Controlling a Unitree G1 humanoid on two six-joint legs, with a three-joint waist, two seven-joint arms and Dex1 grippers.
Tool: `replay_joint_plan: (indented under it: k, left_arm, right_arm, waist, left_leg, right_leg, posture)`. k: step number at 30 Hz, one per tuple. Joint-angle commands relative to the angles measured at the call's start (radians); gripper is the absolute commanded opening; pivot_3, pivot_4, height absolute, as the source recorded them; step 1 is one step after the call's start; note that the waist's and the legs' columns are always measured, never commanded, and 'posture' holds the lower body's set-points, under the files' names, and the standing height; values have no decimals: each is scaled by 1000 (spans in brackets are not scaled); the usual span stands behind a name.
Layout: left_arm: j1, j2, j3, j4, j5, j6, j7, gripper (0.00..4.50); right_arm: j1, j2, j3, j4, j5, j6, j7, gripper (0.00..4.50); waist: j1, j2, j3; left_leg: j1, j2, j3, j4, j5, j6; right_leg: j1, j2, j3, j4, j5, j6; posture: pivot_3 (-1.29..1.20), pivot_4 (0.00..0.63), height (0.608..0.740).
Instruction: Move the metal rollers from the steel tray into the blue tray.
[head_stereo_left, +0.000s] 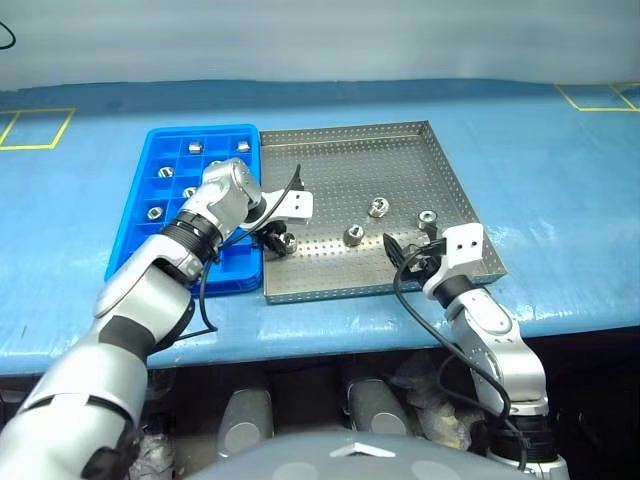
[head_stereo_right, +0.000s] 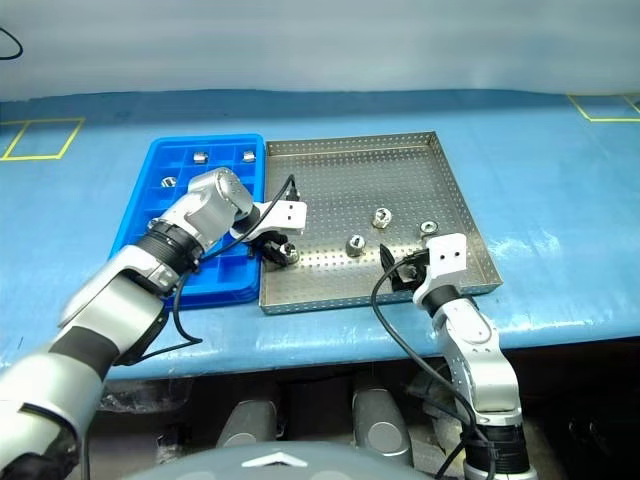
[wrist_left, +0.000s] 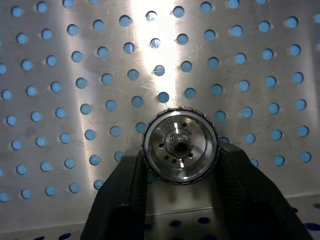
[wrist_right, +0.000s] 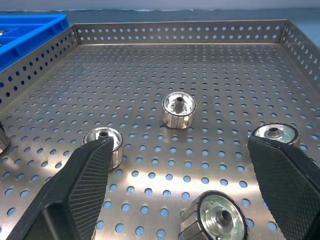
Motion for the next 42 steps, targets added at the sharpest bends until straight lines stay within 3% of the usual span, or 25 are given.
replay_joint_plan:
  k: [1, 5, 11, 17, 21, 30, 38, 42]
  left_arm:
    - [72, -3, 67, -67, -31, 45, 44, 1638]
    - [169, -13, 283, -338, -144, 201, 158, 1638]
    - [371, -166, 651, -814, -224, 299, 625, 1638]
    - [579, -339, 780, -1022, -23, 174, 1223, 1638]
    - [681, -427, 798, -1098, 38, 203, 1412, 1638]
    - [893, -498, 763, -1227, -36, 245, 1424, 1638]
    - [957, -425, 714, -1265, -181, 286, 1265, 1638]
    - [949, -403, 698, -1258, -188, 298, 1264, 1638]
  right_arm:
    - [-37, 1, -6, 1, 5, -23, 11, 4500]
    - [-94, -5, 14, 49, 7, -21, 41, 4500]
    - [-205, -9, 66, 152, -3, -21, 103, 4500]
    - [-314, -1, 124, 267, -10, -31, 174, 4500]
    - [-372, 9, 155, 329, -14, -42, 212, 4500]
    - [-407, 23, 182, 385, -26, -56, 253, 4500]
    - [-397, 24, 177, 384, -27, -57, 259, 4500]
    - [-391, 25, 174, 381, -29, -57, 260, 4500]
  waist:
    - [1, 0, 0]
    - [10, -1, 1]
    - [46, -6, 6]
    - [117, -6, 6]
    - [182, -7, 6]
    - [314, -7, 6]
    - [391, -7, 6]
    - [399, -7, 6]
  left_leg:
    - [1, 0, 0, 0, 0, 0]
    - [1, 0, 0, -1, 0, 0]
    - [-6, 1, -2, -1, 0, 1]
    - [-1, 1, -2, -8, 0, 1]
    - [-1, 1, -5, -7, 0, 1]
    - [-3, 0, -6, -7, 0, 0]
    - [-6, 1, -5, -7, 0, -1]
    - [-12, 1, -4, -7, 1, -3]
  right_leg:
    - [1, 0, 0, 0, 0, 0]
    - [0, 0, 1, 0, 0, 0]
    - [-4, 0, -1, 0, 2, 2]
    - [-3, 1, -2, -1, 2, 3]
    - [-2, 1, -5, -2, 2, 2]
    - [-2, 0, -8, -4, 0, 0]
    - [-6, 0, -9, -3, -2, -4]
    - [-14, 0, -9, -2, -2, -3]
  posture:
    - [-21, 150, 740]
    - [75, 150, 740]
    - [226, 150, 740]
    - [378, 150, 740]
    - [453, 150, 740]
    - [513, 150, 740]
    - [501, 150, 740]
    - [487, 150, 740]
